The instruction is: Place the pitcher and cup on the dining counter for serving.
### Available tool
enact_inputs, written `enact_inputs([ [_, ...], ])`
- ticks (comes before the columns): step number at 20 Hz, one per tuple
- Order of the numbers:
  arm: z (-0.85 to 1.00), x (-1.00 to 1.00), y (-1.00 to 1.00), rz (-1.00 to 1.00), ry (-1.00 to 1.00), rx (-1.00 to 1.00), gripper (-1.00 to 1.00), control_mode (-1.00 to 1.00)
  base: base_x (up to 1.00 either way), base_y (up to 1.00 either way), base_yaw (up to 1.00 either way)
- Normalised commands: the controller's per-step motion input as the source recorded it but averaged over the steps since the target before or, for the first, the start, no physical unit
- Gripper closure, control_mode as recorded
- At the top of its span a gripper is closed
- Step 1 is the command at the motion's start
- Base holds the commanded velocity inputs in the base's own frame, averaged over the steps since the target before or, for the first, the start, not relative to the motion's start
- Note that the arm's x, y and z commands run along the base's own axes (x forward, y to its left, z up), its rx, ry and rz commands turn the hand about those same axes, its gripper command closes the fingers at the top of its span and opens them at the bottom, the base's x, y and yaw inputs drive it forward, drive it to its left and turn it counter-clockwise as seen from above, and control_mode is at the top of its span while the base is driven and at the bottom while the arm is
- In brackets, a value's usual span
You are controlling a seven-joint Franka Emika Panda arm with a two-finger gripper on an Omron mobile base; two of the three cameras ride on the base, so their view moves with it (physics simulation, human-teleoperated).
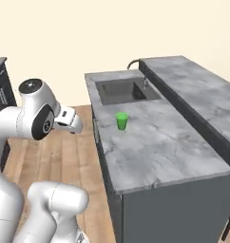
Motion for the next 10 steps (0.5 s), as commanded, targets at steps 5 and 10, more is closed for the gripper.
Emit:
enact_inputs([
  [5, 0.00, 0.00, 0.00, 0.00, 0.00, 0.00, -1.00, 1.00, 0.81, 0.75, -0.68],
  [10, 0.00, 0.00, 0.00, 0.00, 0.00, 0.00, -1.00, 1.00, 0.56, 0.58, -0.76],
])
